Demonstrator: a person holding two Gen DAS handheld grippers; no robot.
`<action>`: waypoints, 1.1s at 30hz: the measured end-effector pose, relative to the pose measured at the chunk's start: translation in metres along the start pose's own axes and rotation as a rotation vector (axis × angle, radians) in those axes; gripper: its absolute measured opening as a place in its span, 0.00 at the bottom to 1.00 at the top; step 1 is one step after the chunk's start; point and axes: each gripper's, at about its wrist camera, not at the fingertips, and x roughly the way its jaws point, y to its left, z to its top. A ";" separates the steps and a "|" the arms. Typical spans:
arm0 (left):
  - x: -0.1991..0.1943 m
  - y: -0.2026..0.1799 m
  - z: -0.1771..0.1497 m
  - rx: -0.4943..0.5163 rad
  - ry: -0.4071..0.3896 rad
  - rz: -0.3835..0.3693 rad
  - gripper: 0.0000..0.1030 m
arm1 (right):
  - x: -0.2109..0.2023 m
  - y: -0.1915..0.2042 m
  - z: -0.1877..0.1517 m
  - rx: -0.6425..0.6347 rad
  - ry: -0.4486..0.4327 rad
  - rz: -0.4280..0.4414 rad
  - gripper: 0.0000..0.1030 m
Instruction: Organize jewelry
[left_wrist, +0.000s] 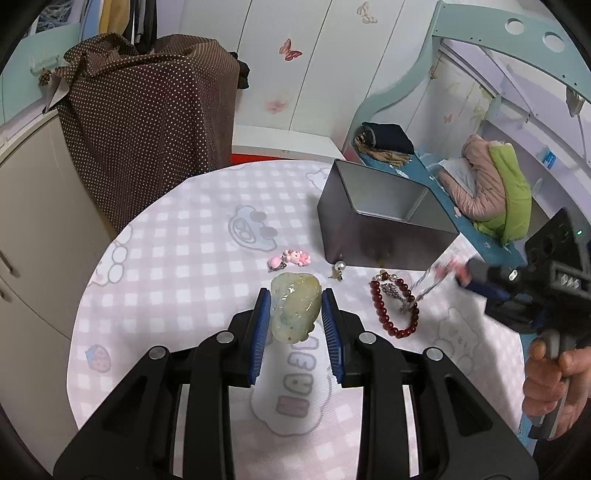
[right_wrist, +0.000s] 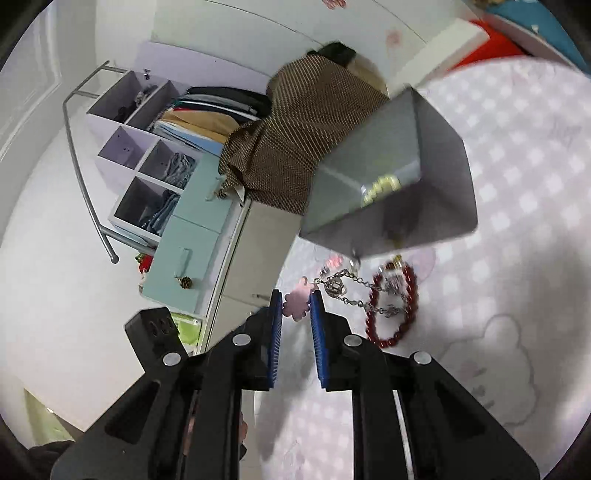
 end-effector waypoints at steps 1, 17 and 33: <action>0.000 0.000 0.000 0.000 0.000 -0.001 0.27 | 0.002 -0.006 -0.001 0.017 0.017 -0.021 0.14; -0.004 -0.008 0.001 0.019 -0.003 -0.007 0.27 | 0.004 -0.001 -0.036 -0.038 0.134 0.006 0.14; -0.005 -0.011 -0.003 0.025 0.003 0.001 0.27 | 0.056 0.061 -0.090 -0.590 0.326 -0.436 0.14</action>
